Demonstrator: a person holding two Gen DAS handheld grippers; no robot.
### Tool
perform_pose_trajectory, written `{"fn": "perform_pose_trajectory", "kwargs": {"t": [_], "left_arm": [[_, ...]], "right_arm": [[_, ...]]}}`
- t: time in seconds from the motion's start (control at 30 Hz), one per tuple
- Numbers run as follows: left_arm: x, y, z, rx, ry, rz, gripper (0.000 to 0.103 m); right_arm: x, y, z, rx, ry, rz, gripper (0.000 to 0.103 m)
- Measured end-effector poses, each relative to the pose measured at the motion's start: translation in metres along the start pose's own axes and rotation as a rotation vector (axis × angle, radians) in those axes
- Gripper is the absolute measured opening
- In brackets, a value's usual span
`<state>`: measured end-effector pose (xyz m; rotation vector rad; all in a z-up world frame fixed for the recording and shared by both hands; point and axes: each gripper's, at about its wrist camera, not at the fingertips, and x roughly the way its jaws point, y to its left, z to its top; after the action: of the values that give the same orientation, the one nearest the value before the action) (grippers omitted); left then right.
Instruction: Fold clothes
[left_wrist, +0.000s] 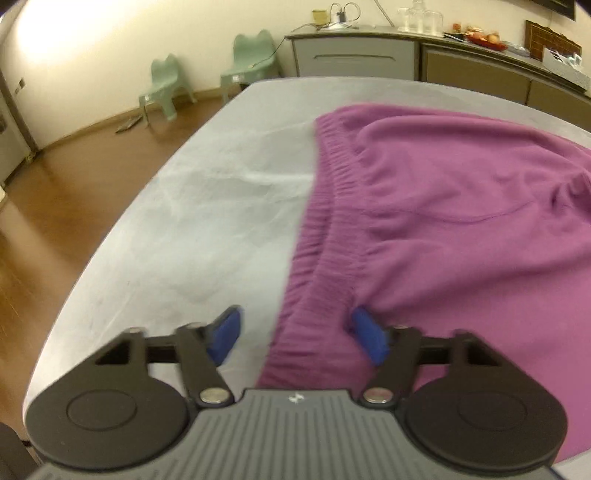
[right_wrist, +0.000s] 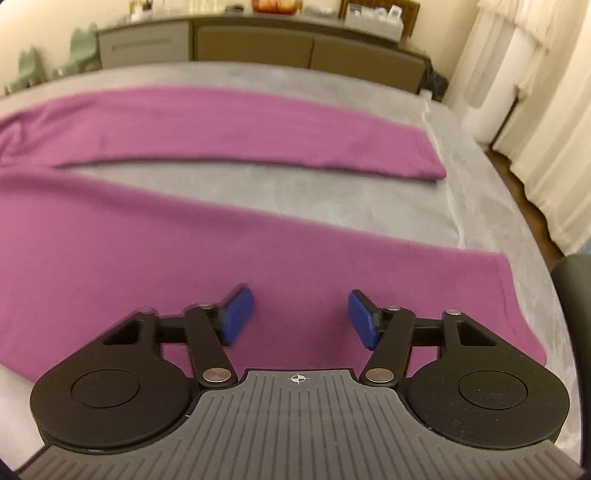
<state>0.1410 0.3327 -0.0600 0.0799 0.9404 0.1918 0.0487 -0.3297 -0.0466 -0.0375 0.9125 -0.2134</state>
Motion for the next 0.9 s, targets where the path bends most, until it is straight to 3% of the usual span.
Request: {"fn": "perform_pose_trajectory", "kwargs": {"t": [0.07,0.1,0.13,0.17,0.23,0.3,0.37,0.4,0.47,0.5,0.57,0.63,0.7,0.73,0.83,0.9], "left_arm": [[0.000,-0.005,0.008,-0.001,0.010,0.037,0.071],[0.000,-0.008,0.013,0.000,0.016,0.056,0.067],[-0.002,-0.017,0.016,0.019,0.007,0.073,0.059],[-0.004,-0.027,0.020,0.041,-0.005,0.089,0.056],[-0.021,-0.045,0.025,0.069,-0.068,0.060,0.057],[-0.017,-0.059,0.027,0.110,-0.064,0.042,0.058],[-0.012,-0.072,0.029,0.152,-0.055,0.027,0.058],[-0.001,-0.075,0.030,0.170,-0.025,0.056,0.058],[0.011,-0.078,0.031,0.204,-0.045,0.141,0.069],[0.015,-0.075,0.036,0.191,-0.037,0.155,0.069],[0.020,-0.067,0.045,0.116,-0.007,0.125,0.062],[0.013,-0.061,0.055,0.050,-0.023,0.094,0.061],[0.002,-0.055,0.071,-0.017,-0.074,0.045,0.060],[0.000,-0.055,0.082,-0.048,-0.094,0.000,0.060],[0.007,-0.061,0.114,-0.119,-0.112,-0.144,0.060],[0.020,-0.070,0.126,-0.157,-0.084,-0.221,0.061]], "right_arm": [[0.005,-0.016,0.001,0.065,0.023,0.040,0.078],[0.005,-0.025,0.002,0.097,0.031,0.041,0.074],[0.000,-0.037,0.004,0.147,0.014,0.024,0.062],[-0.006,-0.050,0.005,0.202,-0.010,0.004,0.059],[-0.017,-0.076,0.000,0.299,-0.026,-0.005,0.057],[-0.019,-0.093,-0.006,0.329,-0.006,-0.042,0.056],[-0.004,-0.095,-0.010,0.260,0.046,-0.093,0.049],[0.004,-0.094,-0.011,0.217,0.038,-0.096,0.050],[0.014,-0.097,-0.006,0.194,0.008,-0.083,0.050],[0.019,-0.101,-0.004,0.201,-0.007,-0.075,0.051],[0.028,-0.109,0.002,0.215,-0.026,-0.068,0.060],[0.031,-0.112,0.011,0.225,0.008,-0.049,0.061],[0.024,-0.117,0.022,0.229,0.053,-0.015,0.055],[0.014,-0.115,0.031,0.219,0.008,-0.013,0.056],[0.001,-0.105,0.067,0.160,-0.109,0.009,0.079],[0.016,-0.090,0.101,0.085,-0.121,0.052,0.080]]}}
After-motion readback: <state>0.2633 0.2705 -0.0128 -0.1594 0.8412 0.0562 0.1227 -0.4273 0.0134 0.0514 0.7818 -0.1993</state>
